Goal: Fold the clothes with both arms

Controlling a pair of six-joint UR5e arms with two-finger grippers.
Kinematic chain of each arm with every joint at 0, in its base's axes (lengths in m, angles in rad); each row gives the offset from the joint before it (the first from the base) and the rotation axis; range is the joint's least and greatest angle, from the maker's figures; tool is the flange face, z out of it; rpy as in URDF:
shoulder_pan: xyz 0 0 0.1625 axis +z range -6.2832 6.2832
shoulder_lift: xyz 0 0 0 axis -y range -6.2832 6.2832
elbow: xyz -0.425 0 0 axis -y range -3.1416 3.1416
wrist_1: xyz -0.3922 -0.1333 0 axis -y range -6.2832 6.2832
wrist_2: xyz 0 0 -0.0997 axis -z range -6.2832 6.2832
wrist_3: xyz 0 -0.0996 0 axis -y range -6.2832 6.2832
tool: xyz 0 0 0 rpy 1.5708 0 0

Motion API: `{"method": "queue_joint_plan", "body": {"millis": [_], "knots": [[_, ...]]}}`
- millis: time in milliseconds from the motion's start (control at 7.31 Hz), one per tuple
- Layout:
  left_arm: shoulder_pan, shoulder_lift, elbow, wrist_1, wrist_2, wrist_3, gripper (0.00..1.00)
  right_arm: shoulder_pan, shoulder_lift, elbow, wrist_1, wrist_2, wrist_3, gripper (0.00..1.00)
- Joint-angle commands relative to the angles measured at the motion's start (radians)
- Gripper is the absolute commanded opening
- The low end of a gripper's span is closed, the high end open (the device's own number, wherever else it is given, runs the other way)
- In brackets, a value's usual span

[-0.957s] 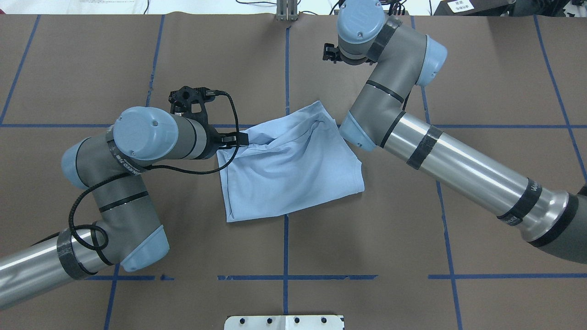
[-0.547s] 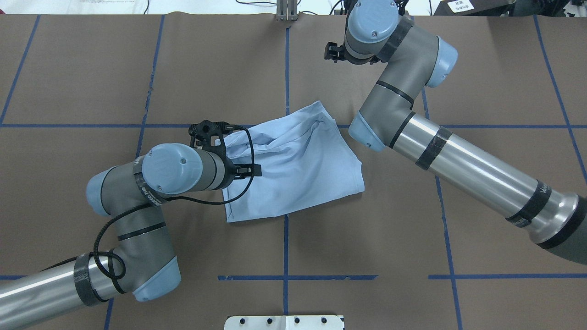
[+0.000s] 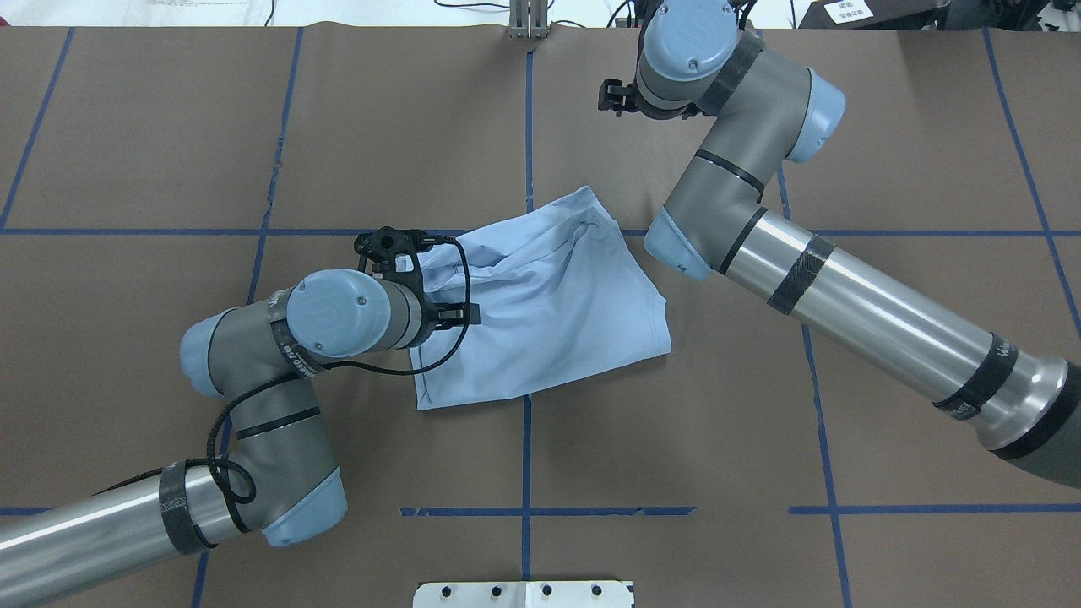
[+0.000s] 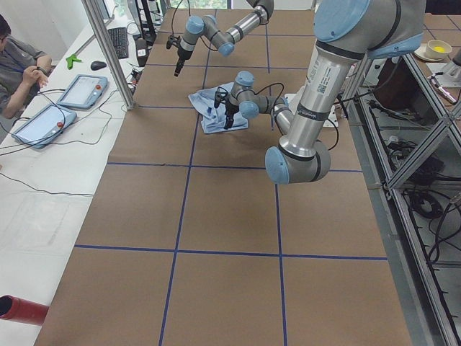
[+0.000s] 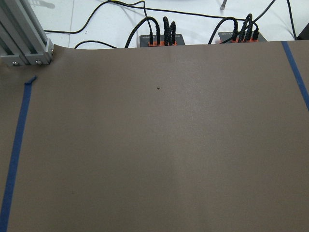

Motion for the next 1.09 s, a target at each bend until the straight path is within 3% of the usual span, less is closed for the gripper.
{"method": "queue_joint_plan", "body": {"millis": [0,273,684,957], "knots": [[-0.023,-0.043,0.064,0.000,0.002,0.000,1.00,0.000,-0.002,-0.001,0.000,0.000,-0.002,1.00],[-0.087,-0.048,0.096,-0.003,0.002,0.014,1.00,0.000,-0.002,-0.001,0.000,0.000,0.000,1.00],[-0.245,-0.151,0.341,-0.040,0.001,0.148,1.00,0.000,-0.005,0.000,0.000,0.000,0.000,1.00],[-0.319,-0.149,0.348,-0.079,-0.012,0.247,1.00,-0.002,-0.006,0.005,0.003,0.000,0.009,1.00]]}}
